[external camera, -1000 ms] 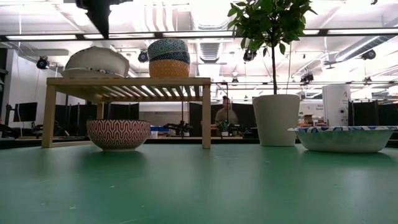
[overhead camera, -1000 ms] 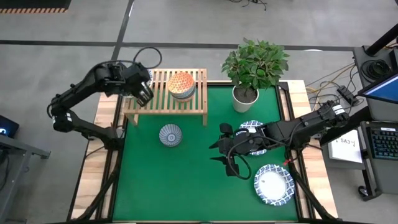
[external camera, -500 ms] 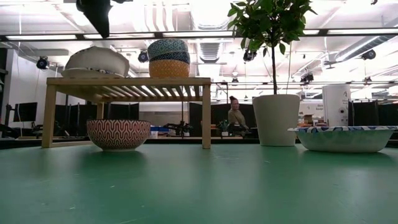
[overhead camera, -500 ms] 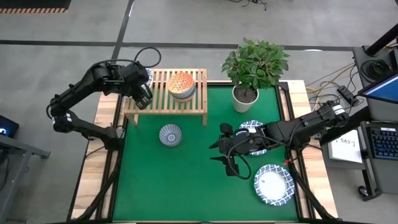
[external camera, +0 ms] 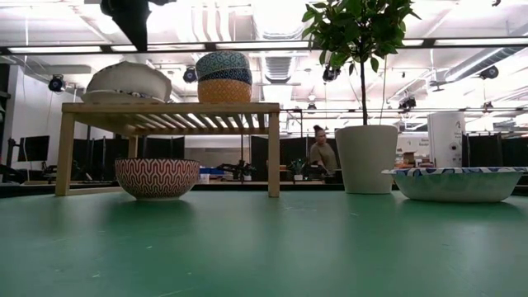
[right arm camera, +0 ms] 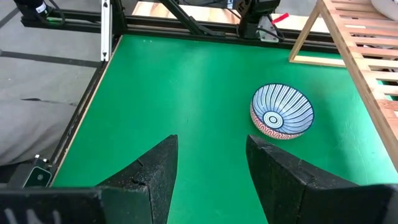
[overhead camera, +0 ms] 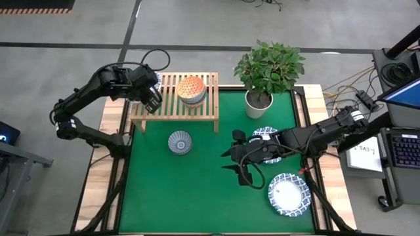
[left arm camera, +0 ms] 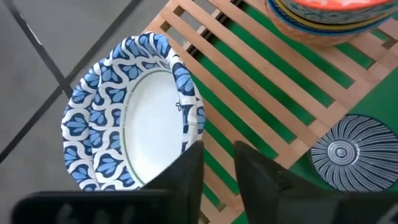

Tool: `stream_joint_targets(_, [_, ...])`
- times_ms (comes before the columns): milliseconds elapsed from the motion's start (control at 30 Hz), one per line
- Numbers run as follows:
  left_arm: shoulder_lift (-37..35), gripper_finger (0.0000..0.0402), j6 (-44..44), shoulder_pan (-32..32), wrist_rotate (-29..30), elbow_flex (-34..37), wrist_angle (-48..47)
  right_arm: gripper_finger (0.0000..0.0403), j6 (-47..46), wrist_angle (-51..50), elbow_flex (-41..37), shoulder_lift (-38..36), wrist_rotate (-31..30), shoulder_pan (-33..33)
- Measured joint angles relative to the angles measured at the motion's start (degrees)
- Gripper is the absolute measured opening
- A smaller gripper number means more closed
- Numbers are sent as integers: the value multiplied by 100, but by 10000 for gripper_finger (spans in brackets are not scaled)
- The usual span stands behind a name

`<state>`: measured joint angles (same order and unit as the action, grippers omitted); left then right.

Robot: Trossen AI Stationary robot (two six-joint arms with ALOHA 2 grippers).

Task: Place and stack bowls onto a shelf
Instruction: Stack the center white bowl on top of the other white bowl on the shelf

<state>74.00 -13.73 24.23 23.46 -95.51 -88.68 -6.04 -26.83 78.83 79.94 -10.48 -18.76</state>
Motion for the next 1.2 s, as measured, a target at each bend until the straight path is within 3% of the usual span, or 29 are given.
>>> stream_joint_targets(233, [0,140,-94,-2,68,165,200,180,2,2,0,2,4,0])
stream_joint_targets(433, [0,146,-94,0,513,528,392,180,-38,2,0,11,17,-11])
stream_joint_targets(733, [0,110,-66,0,612,1021,743,180,-53,0,-11,11,15,-11])
stream_joint_targets(1067, [7,7,19,0,513,1081,767,180,-102,-64,-15,13,15,-11])
stream_joint_targets(1200, [7,17,37,-2,284,1091,769,180,-103,-81,-15,17,15,-11])
